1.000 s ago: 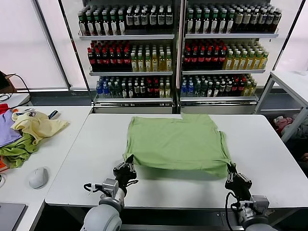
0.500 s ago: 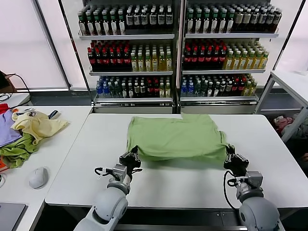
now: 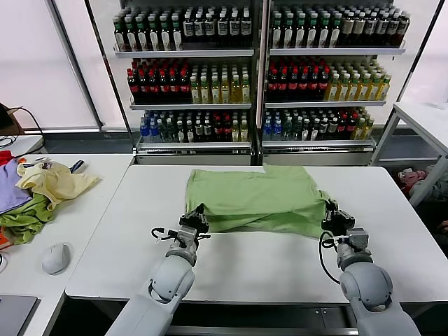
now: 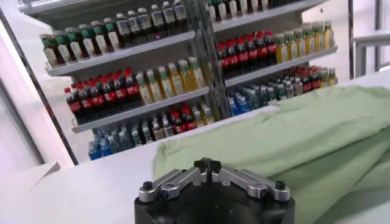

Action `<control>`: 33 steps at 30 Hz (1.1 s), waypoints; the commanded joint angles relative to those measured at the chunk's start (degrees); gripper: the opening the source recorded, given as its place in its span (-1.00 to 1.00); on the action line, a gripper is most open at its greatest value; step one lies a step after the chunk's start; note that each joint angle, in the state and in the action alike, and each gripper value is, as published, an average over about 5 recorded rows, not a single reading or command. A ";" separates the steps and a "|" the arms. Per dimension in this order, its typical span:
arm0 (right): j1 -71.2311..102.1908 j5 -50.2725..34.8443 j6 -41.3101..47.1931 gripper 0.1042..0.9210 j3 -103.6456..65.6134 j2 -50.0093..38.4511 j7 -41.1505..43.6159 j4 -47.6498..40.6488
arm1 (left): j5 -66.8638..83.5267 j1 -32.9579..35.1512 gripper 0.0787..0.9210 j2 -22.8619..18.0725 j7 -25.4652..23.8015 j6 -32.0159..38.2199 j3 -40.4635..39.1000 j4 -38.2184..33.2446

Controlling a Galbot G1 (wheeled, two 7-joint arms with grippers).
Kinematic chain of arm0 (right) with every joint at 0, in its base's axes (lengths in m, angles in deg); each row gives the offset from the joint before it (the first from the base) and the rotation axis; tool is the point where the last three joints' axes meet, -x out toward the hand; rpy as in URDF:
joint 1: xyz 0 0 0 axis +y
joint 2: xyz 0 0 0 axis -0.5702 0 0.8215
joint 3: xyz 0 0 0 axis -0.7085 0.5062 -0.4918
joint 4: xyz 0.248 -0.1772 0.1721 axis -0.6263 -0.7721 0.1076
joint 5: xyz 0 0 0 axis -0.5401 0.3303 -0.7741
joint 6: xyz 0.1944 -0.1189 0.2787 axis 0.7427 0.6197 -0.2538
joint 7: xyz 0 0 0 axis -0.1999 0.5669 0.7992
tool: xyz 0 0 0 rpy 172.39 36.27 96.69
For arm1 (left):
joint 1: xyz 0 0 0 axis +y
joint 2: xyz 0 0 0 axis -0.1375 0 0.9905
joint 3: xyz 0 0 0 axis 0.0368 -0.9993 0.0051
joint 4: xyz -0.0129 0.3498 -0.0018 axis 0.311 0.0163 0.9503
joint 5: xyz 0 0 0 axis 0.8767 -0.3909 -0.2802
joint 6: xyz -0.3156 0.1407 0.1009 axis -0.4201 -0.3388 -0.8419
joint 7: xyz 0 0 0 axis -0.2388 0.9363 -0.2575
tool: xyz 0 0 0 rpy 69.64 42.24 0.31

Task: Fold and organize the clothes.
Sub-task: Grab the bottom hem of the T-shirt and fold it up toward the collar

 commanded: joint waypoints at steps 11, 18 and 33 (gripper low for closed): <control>-6.44 4.02 -0.57 -0.95 5.01 2.03 0.34 -6.46 | -10.93 -5.24 -0.99 -0.38 1.70 0.10 -2.97 8.42; -7.18 6.27 0.18 -0.81 5.74 3.05 0.86 -8.43 | -10.72 -5.64 -0.82 -0.53 0.61 -0.81 -4.18 9.56; 6.39 3.80 -2.94 0.25 -4.17 1.02 1.80 4.27 | -1.56 4.95 0.20 1.90 2.82 -3.42 1.24 -5.50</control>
